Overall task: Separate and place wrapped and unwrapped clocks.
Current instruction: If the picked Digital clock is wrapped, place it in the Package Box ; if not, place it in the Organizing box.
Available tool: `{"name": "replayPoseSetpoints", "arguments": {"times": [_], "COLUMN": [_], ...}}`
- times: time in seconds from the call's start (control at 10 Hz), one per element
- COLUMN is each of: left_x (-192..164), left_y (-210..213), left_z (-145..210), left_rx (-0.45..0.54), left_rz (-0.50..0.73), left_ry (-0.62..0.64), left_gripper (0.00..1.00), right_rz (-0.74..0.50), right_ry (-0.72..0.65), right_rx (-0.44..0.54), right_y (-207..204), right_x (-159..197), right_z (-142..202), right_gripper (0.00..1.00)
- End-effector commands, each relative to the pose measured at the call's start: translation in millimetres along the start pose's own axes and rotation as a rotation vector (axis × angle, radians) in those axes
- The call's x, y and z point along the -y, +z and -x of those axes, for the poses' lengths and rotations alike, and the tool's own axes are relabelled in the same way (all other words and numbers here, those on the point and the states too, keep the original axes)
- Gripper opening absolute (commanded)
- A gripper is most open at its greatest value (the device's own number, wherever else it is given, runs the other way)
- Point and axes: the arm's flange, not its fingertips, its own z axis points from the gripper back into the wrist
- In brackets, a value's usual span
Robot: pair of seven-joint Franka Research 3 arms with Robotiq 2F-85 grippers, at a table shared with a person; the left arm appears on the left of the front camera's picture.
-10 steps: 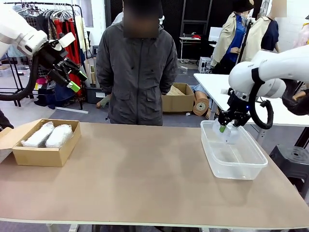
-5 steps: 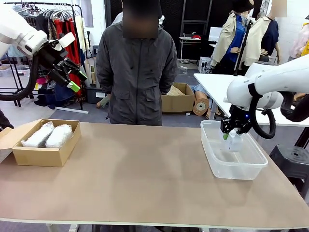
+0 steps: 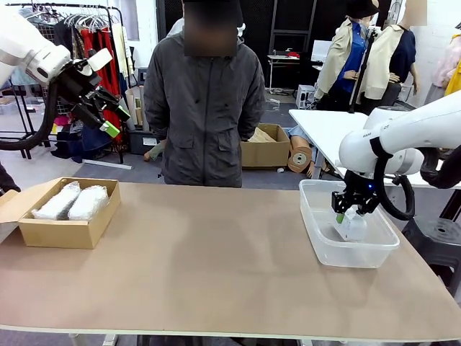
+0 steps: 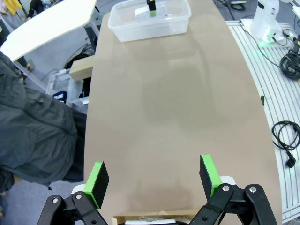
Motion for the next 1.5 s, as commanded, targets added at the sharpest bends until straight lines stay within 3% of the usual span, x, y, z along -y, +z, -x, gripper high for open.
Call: {"name": "replayPoseSetpoints", "arguments": {"times": [0.0, 0.2, 0.3, 0.5, 0.8, 0.9, 1.4], "left_x": [1.1, 1.1, 1.1, 1.1, 1.1, 1.1, 1.1], "left_y": [1.7, 1.7, 1.7, 1.7, 1.7, 1.7, 1.7], "left_z": [0.0, 0.0, 0.0, 0.0, 0.0, 0.0, 0.0], "left_rx": [-0.014, -0.014, -0.014, -0.014, -0.014, -0.014, -0.014], "left_rz": [0.001, 0.001, 0.001, 0.001, 0.001, 0.001, 0.001], "left_ry": [0.003, 0.003, 0.003, 0.003, 0.003, 0.003, 0.003], "left_gripper": [1.00, 1.00, 1.00, 1.00, 1.00, 1.00, 1.00], "right_rz": [0.044, 0.041, 0.041, 0.036, 0.032, 0.037, 0.064], "right_ry": [-0.020, -0.016, -0.020, -0.019, -0.008, -0.005, 0.148], "right_rx": [-0.010, -0.058, -0.064, -0.074, -0.088, -0.095, -0.083], "right_y": [-1.5, -13.1, -15.4, -15.8, -8.2, -6.6, 65.7], "right_x": [-3.0, -5.5, -6.2, -7.1, -9.4, -10.2, -13.4], "right_z": [2.9, 4.3, 3.4, 4.0, 5.0, 6.5, 16.7], "right_gripper": [0.00, 0.00, 0.06, 0.37, 0.93, 1.00, 1.00]}}
